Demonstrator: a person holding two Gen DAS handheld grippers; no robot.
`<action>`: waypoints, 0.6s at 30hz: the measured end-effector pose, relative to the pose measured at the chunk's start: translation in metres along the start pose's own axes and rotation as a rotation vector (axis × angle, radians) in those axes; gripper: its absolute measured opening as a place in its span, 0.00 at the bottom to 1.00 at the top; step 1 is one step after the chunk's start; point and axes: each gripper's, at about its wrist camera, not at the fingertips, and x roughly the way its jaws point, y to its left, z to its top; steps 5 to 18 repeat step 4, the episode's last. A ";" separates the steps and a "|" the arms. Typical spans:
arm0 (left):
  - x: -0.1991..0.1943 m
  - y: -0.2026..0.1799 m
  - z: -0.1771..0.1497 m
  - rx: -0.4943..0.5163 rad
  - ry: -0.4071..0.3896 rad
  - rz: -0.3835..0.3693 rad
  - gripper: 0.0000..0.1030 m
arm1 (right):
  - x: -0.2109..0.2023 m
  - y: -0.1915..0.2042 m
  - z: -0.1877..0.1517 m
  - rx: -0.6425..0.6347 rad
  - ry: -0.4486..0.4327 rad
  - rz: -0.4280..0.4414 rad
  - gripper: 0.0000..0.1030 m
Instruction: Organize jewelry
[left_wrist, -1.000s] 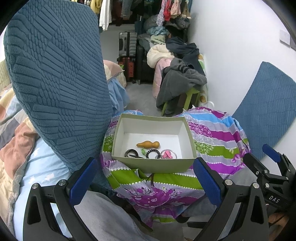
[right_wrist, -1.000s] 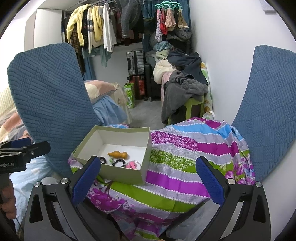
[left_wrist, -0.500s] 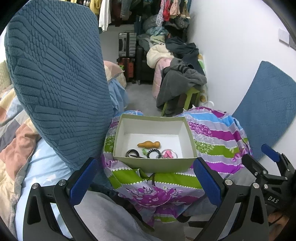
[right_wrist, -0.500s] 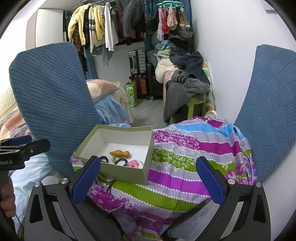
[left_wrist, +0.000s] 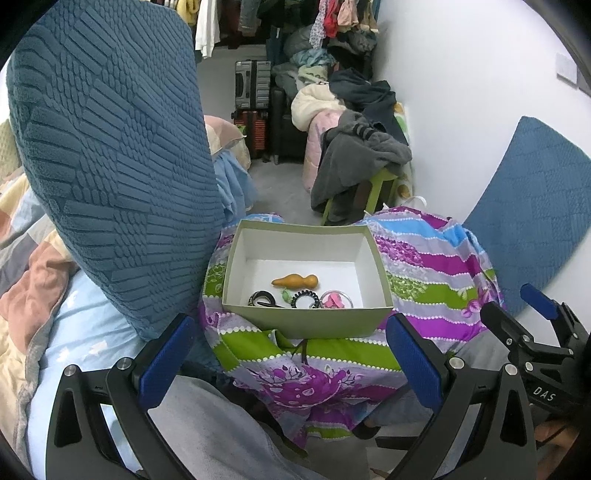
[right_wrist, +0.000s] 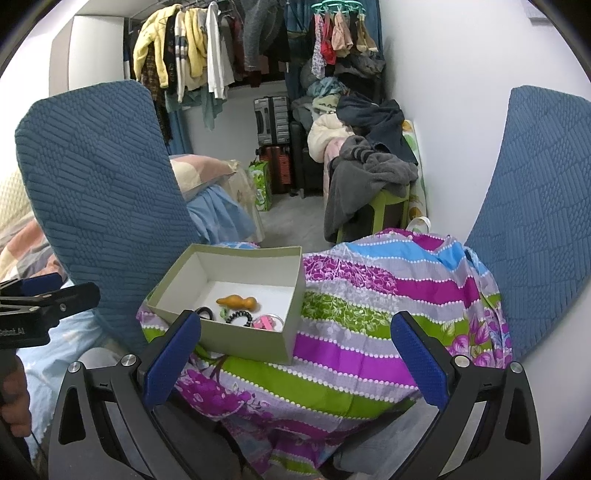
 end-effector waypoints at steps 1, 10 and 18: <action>0.000 0.000 0.000 -0.001 0.000 -0.001 1.00 | 0.000 0.000 0.000 0.000 -0.002 -0.001 1.00; 0.000 0.000 -0.001 0.003 -0.001 0.001 1.00 | -0.001 0.000 0.001 0.000 -0.007 0.000 1.00; 0.000 0.000 -0.001 0.003 -0.001 0.001 1.00 | -0.001 0.000 0.001 0.000 -0.007 0.000 1.00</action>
